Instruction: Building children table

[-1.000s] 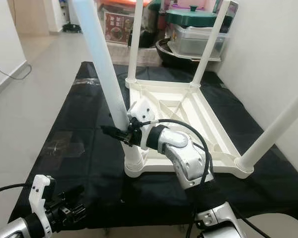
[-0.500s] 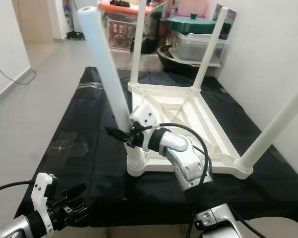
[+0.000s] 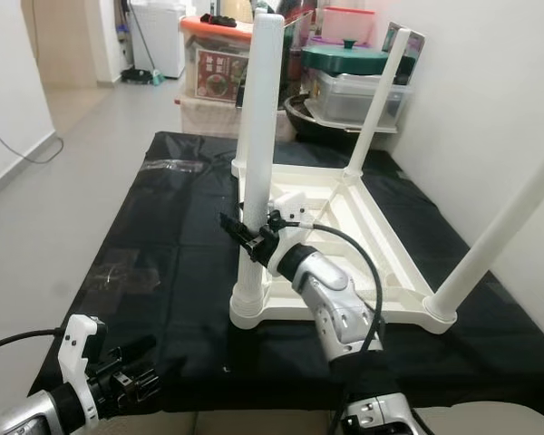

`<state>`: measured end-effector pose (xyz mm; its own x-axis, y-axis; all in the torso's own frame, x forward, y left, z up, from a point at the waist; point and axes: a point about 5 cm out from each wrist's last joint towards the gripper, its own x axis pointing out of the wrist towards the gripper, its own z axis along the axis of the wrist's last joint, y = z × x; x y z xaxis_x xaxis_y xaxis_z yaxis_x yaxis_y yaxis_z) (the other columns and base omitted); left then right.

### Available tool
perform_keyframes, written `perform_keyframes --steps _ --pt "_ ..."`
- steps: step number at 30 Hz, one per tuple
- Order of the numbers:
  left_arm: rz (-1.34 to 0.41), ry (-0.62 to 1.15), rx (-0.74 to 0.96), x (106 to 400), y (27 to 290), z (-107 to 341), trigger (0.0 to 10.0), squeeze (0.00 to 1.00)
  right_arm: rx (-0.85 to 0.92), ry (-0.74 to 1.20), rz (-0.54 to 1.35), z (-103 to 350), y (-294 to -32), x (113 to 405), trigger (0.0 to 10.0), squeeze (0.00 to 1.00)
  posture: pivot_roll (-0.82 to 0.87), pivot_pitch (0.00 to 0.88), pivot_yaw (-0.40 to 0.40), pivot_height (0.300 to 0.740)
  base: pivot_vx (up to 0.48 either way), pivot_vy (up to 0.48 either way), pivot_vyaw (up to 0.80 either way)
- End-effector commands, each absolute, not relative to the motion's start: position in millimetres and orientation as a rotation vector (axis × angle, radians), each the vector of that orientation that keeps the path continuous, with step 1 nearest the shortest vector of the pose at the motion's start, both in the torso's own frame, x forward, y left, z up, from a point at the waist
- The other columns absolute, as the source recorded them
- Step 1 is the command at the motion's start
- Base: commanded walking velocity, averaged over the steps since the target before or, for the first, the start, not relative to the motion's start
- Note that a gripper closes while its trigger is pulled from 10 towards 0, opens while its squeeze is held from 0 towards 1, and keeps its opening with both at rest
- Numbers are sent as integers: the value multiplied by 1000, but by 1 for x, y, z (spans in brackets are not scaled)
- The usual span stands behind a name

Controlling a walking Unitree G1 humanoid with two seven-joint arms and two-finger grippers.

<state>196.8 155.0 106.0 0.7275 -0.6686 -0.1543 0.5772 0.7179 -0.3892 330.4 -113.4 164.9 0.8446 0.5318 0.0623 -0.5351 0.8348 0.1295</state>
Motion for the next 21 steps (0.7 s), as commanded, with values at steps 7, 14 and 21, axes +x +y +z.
perform_keyframes --steps 7,14,21 --pt "-661 304 -307 199 159 102 10000 0 98 150 122 127 -146 316 0 0 98 0 -85 740 0 0 0" --pt "-648 301 -291 202 162 103 10000 0 36 110 -172 132 -167 301 0 0 96 0 -82 740 0 0 0" --pt "-622 295 -276 205 164 102 10000 0 37 142 -438 126 -193 296 0 0 100 0 -83 740 0 0 0"
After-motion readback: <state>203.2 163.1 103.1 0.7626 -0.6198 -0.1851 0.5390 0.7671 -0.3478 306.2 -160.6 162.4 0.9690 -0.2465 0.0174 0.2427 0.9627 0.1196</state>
